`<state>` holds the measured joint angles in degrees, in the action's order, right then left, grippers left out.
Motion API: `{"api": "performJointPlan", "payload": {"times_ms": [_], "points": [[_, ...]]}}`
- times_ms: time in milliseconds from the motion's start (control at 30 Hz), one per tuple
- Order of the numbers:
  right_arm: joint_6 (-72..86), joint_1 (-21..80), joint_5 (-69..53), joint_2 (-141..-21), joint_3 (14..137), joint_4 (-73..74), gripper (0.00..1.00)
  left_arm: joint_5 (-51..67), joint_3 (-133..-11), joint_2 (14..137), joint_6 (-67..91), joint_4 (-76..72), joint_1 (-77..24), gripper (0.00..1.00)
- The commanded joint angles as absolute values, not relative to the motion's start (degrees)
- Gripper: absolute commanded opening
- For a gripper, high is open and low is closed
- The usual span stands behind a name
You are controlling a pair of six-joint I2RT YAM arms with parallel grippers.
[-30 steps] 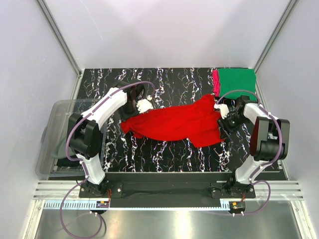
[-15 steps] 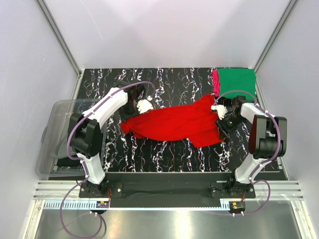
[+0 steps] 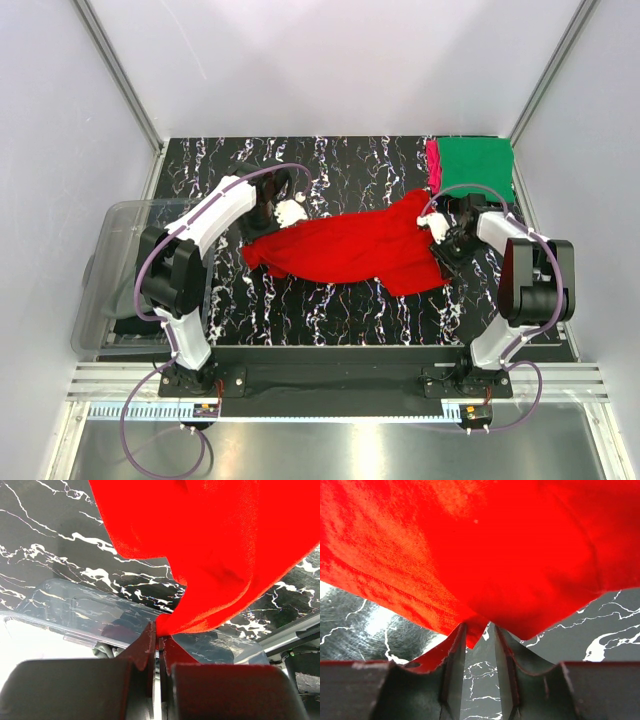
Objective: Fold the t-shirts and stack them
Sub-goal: Flatten the tshirt out
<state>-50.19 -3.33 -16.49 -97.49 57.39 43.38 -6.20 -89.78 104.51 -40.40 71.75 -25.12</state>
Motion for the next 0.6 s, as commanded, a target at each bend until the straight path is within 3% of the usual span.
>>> {"api": "performJointPlan", "payload": {"times_ms": [0, 200, 400, 567], "points": [[-50.54, -0.80, -14.24, -99.58, 52.13, 42.45, 0.36, -6.94, -90.97, 103.36, -40.08, 70.49, -25.14, 0.00], [-49.92, 1.93, -13.62, -98.09, 49.40, 41.75, 0.31, -7.47, -90.70, 102.92, -39.90, 70.22, -24.79, 0.00], [-48.96, 2.99, -14.94, -96.51, 49.13, 42.89, 0.00, -8.43, -90.53, 102.22, -40.43, 70.05, -24.52, 0.00], [-46.15, 2.90, -16.70, -84.66, 57.11, 44.03, 0.00, -9.40, -91.75, 99.85, -41.39, 69.79, -23.21, 0.00]]}}
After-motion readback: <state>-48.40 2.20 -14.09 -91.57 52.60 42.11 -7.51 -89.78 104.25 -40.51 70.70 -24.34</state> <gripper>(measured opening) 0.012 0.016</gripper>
